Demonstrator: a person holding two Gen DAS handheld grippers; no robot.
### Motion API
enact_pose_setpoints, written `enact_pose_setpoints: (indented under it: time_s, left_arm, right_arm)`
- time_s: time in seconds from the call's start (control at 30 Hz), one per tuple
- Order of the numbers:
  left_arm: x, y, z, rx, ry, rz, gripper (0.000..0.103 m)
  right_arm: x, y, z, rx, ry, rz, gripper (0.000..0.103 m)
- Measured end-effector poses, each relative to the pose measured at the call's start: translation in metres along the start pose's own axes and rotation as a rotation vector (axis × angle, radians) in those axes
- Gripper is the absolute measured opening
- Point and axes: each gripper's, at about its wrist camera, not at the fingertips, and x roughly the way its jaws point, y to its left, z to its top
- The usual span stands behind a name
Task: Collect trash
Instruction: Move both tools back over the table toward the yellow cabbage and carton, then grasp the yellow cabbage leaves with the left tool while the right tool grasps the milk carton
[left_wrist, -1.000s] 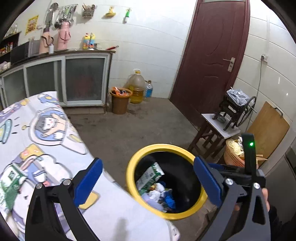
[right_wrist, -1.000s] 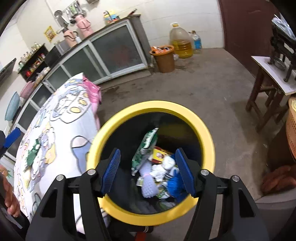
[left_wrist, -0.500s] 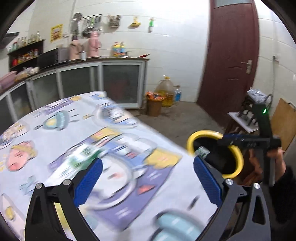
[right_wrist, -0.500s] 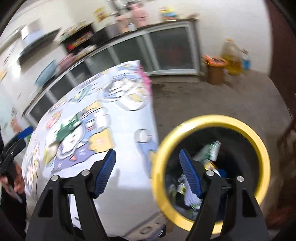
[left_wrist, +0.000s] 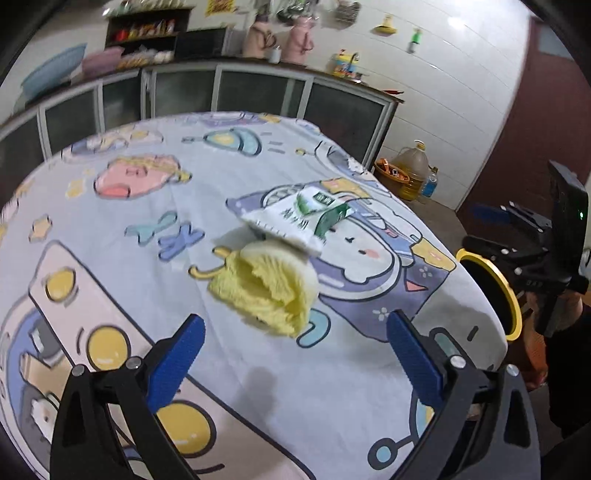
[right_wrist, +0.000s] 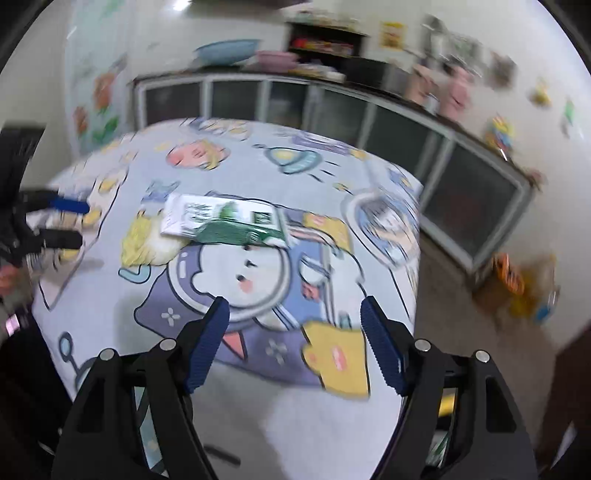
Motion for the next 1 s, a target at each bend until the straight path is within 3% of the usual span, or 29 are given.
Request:
enact_pose_setpoints:
  time_s: [0.13, 0.3, 0.43, 0.53, 0.83, 1.0]
  left_arm:
    - [0.01, 0.006, -0.001, -0.023, 0.041, -0.023, 0.095]
    - [0.024, 0.012, 0.002, -0.04, 0.077, -0.051, 0.095]
    - [0.032, 0.023, 0.006, -0.079, 0.112, -0.099, 0.095]
    - [0.039, 0.031, 0.01, -0.131, 0.143, -0.138, 0.095]
    - [0.059, 0.036, 0.024, -0.147, 0.218, -0.243, 0.095]
    - [0.074, 0.04, 0.03, -0.159, 0.272, -0.294, 0.095]
  right_arm:
    - [0.023, 0.024, 0.022, -0.218, 0.021, -0.008, 0.08]
    - [0.053, 0.045, 0.044, -0.504, 0.08, 0.051, 0.086]
    - [0.075, 0.05, 0.058, -0.652, 0.103, 0.112, 0.087]
    - [0.089, 0.051, 0.071, -0.72, 0.125, 0.226, 0.092]
    - [0.143, 0.053, 0.102, -0.827, 0.324, 0.41, 0.094]
    - [0.164, 0.058, 0.106, -0.899, 0.382, 0.446, 0.094]
